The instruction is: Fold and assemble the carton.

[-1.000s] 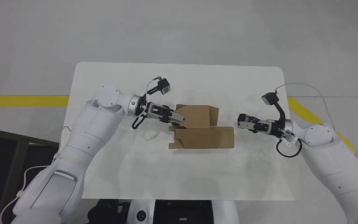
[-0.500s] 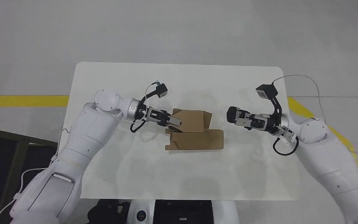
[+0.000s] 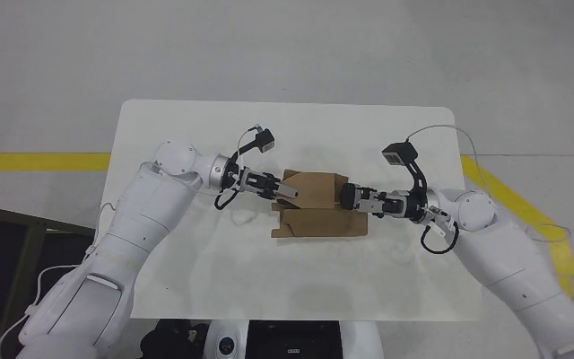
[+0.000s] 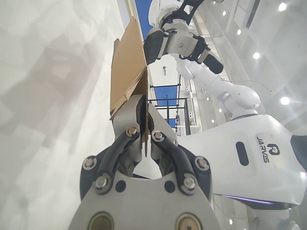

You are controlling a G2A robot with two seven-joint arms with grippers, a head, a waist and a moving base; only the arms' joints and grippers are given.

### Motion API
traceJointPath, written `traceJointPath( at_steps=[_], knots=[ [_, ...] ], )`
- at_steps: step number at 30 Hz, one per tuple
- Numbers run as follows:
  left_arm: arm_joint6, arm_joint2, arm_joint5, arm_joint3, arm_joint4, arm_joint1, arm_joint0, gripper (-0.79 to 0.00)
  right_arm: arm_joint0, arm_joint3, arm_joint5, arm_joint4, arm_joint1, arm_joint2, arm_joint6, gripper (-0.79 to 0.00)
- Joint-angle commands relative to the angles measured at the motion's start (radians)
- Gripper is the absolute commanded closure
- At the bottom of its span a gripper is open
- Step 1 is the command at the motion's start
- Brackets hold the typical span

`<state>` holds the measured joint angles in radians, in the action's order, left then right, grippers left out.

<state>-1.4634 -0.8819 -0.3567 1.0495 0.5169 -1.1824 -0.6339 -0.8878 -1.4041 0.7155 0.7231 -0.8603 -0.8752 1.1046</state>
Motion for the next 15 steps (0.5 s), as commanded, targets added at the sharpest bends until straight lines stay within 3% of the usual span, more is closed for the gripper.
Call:
traceJointPath(
  at_steps=[1,15],
  knots=[
    [-0.003,0.006,0.003,0.008,0.018,-0.003,-0.002,0.000,0.003,0.009,-0.001,0.003,-0.004,0.006,0.001,-0.785],
    [-0.001,0.018,0.001,0.028,0.048,-0.009,-0.011,0.000,-0.002,0.036,-0.026,0.100,-0.032,0.021,0.026,-0.785]
  ],
)
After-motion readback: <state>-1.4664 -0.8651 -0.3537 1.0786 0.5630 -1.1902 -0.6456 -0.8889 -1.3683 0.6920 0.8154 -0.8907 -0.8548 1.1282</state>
